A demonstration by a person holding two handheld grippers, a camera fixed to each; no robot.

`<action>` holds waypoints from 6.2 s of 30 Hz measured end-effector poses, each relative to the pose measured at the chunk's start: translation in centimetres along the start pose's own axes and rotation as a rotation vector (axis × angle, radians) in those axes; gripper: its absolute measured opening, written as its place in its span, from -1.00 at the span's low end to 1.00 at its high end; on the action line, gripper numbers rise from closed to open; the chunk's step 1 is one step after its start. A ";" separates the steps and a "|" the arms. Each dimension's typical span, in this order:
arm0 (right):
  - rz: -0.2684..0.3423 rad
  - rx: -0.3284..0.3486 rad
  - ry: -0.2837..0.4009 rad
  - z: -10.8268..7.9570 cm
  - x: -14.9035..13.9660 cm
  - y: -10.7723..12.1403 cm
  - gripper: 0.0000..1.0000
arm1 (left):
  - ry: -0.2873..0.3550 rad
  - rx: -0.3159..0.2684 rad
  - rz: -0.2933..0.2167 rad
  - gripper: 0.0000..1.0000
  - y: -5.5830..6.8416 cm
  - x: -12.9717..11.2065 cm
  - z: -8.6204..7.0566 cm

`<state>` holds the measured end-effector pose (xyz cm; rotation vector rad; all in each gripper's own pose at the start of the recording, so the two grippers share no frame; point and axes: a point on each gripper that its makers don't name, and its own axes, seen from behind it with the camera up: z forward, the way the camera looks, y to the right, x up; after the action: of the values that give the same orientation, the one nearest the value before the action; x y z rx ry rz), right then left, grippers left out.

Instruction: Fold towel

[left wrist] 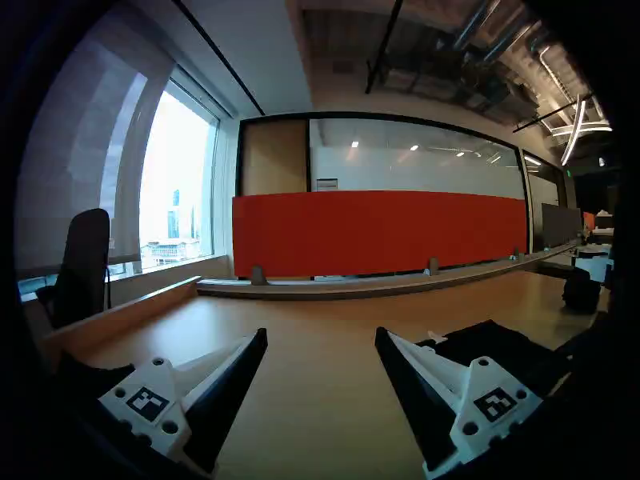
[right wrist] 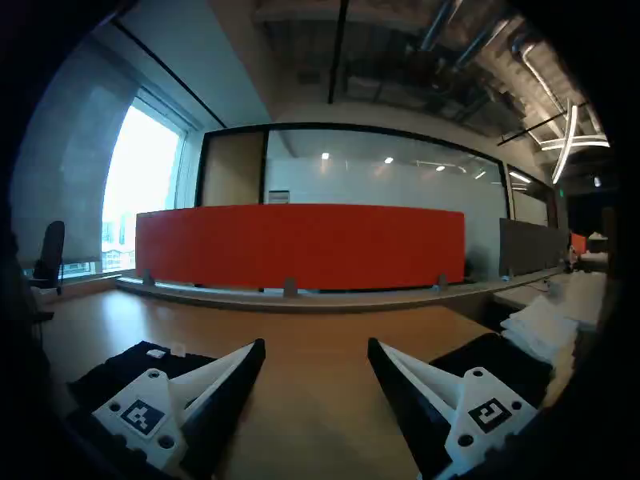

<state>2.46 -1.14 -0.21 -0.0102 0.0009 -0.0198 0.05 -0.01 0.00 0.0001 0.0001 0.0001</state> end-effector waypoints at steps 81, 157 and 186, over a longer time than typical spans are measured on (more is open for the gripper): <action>-0.251 0.417 -0.309 -3.1 12.9 -6.9 1.00 | -0.277 -0.418 0.085 1.00 6.3 12.4 -2.9; -0.341 0.651 -0.676 -8.3 -11.5 -10.2 1.00 | -0.635 -0.638 0.212 1.00 13.2 -10.9 -6.8; -0.378 0.743 -0.798 -10.6 -15.9 -10.4 0.53 | -0.795 -0.675 0.255 0.91 13.7 -16.0 -8.8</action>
<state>-13.63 -11.29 -10.72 0.7258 -0.8069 -0.3915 -15.95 13.70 -8.78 -0.6748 -0.7946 0.2547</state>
